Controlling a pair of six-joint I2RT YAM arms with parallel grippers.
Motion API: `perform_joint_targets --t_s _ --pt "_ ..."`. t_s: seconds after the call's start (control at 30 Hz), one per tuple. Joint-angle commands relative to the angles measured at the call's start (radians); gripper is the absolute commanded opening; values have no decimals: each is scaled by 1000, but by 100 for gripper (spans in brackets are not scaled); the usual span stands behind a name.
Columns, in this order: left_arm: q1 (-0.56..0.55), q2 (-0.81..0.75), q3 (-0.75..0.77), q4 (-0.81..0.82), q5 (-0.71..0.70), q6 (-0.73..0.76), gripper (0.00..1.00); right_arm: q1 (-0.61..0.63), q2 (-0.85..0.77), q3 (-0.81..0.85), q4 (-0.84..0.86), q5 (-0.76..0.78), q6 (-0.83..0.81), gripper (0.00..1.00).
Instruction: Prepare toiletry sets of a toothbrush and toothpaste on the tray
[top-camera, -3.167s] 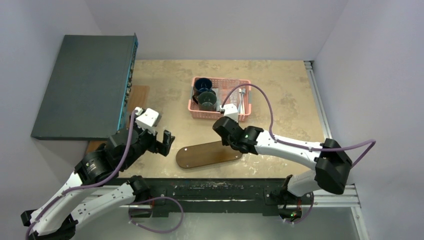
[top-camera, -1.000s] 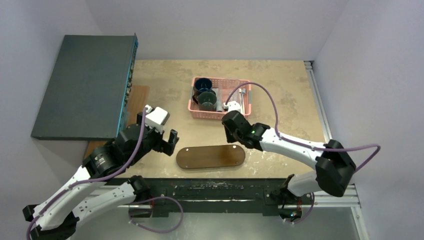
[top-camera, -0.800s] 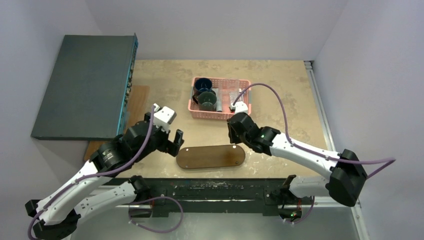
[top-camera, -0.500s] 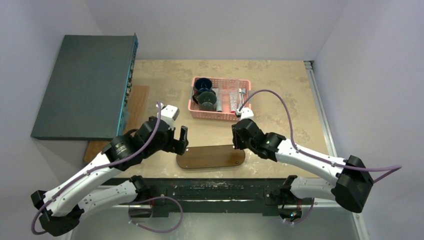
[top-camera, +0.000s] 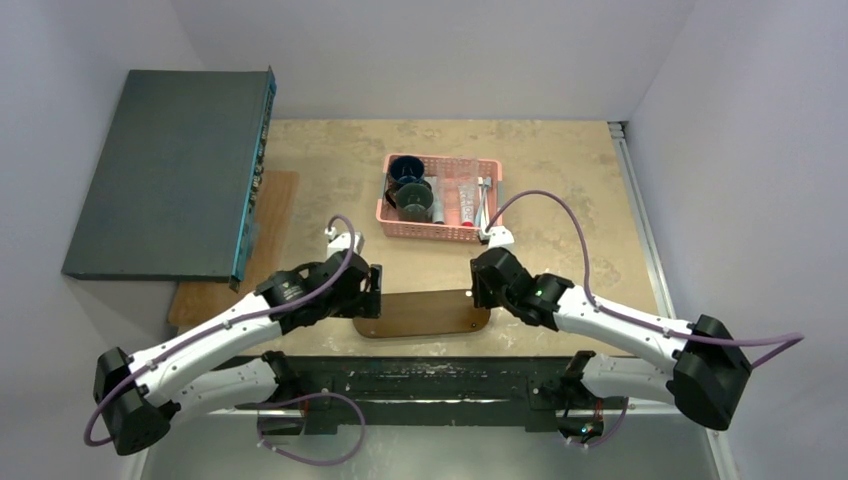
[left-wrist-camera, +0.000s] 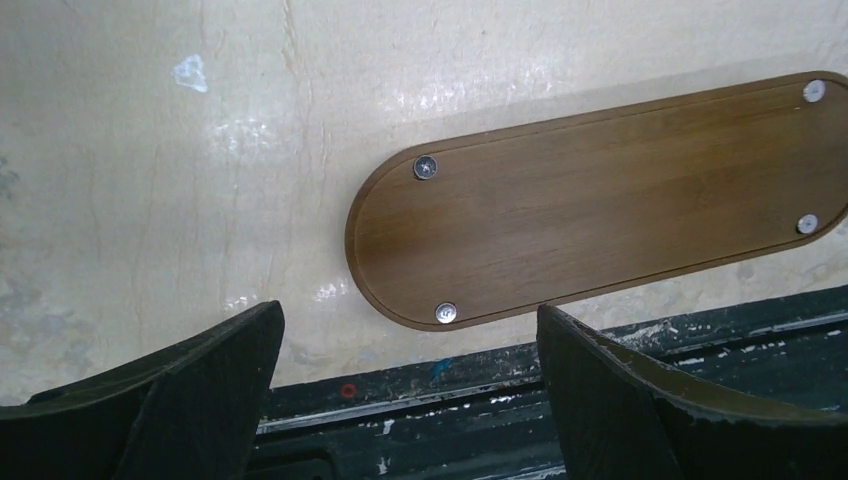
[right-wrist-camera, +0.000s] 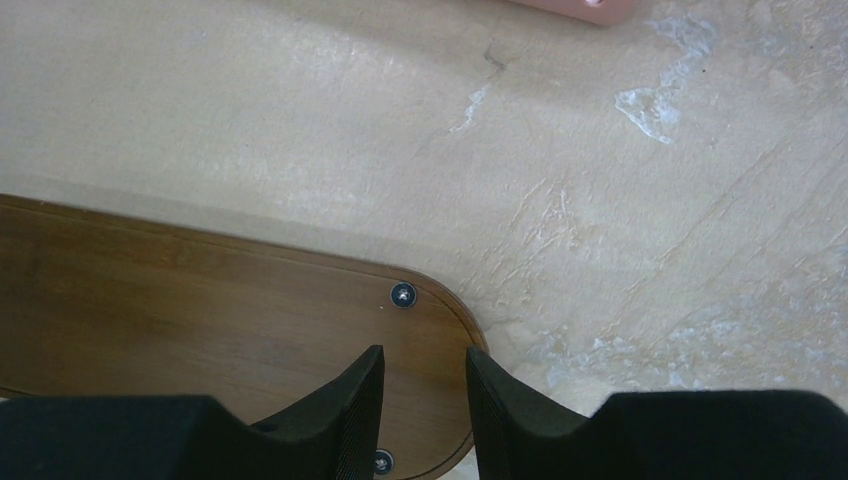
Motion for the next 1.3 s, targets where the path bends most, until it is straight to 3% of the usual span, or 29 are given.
perform_joint_targets --t_s 0.0,0.47,0.9,1.27 --pt "6 64 -55 127 39 -65 96 -1 -51 -15 16 12 35 38" --pt "33 203 -136 254 102 -85 86 -1 -144 -66 -7 0 78 38" --pt "68 216 -225 354 113 -81 83 -1 -112 -98 41 -41 90 38" --pt "68 254 -242 450 174 -22 73 -1 -100 -117 33 -27 125 37"
